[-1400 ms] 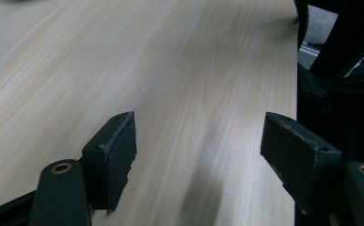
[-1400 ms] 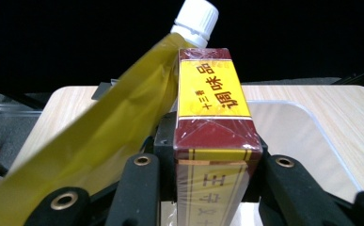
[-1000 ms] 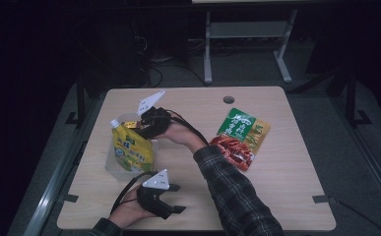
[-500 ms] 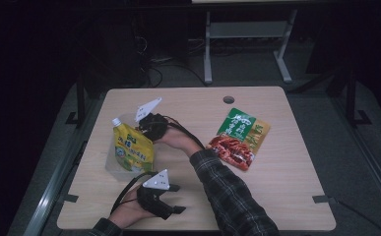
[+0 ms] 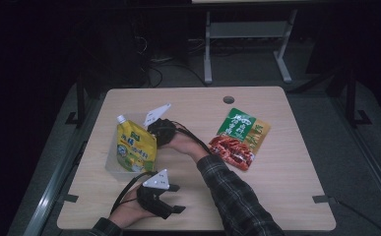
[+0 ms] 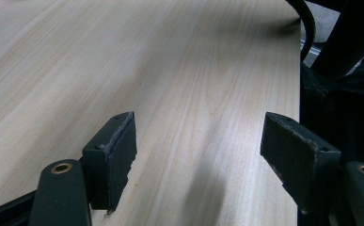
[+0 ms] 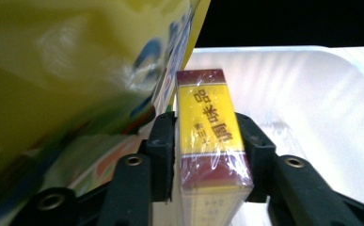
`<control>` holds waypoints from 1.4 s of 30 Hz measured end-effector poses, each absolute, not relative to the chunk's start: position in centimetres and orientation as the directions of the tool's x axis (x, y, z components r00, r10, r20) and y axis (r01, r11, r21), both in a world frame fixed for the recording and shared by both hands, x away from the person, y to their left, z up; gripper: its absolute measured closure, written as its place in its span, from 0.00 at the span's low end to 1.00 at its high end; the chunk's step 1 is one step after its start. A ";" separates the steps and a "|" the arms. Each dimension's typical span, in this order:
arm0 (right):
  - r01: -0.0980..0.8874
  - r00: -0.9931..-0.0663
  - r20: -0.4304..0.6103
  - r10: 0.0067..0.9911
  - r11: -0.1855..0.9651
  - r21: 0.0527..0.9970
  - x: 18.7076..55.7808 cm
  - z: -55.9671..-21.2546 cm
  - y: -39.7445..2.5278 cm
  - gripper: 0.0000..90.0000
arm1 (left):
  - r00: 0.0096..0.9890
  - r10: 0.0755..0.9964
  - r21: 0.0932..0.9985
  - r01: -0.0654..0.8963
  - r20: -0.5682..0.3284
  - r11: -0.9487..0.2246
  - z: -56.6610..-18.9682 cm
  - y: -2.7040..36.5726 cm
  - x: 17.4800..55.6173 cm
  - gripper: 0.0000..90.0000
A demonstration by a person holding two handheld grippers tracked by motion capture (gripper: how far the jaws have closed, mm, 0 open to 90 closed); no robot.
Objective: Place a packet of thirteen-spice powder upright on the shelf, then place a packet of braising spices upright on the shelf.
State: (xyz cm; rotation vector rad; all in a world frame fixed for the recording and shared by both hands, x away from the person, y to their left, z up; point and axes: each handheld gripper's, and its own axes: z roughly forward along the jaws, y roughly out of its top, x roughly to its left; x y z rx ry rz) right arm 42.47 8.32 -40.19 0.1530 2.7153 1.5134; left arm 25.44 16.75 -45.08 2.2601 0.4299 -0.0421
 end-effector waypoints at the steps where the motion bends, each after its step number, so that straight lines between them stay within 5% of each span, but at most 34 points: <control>1: 0.075 -0.994 0.024 0.104 0.519 0.852 42.4 -40.2 8.0 0.68 | 0.944 0.287 0.725 0.313 -0.164 -0.614 -45.1 16.8 25.5 0.30; 10: 0.105 -0.983 0.005 0.184 0.535 0.838 41.1 -39.0 3.7 0.46 | 0.937 0.301 0.730 0.331 -0.178 -0.598 -45.1 16.9 25.4 0.30; 25: 0.186 -0.948 0.001 0.319 0.551 0.813 39.6 -38.9 -3.2 0.41 | 0.937 0.309 0.732 0.323 -0.160 -0.600 -45.0 17.0 25.4 0.30; 31: 0.261 -0.900 -0.009 0.435 0.555 0.790 40.3 -39.3 -6.5 0.49 | 0.930 0.337 0.731 0.334 -0.151 -0.595 -45.1 17.0 25.4 0.27; 42: 0.404 -0.778 0.025 0.628 0.470 0.785 42.8 -40.4 -12.8 0.82 | 0.920 0.372 0.724 0.341 -0.125 -0.600 -45.2 16.8 25.2 0.25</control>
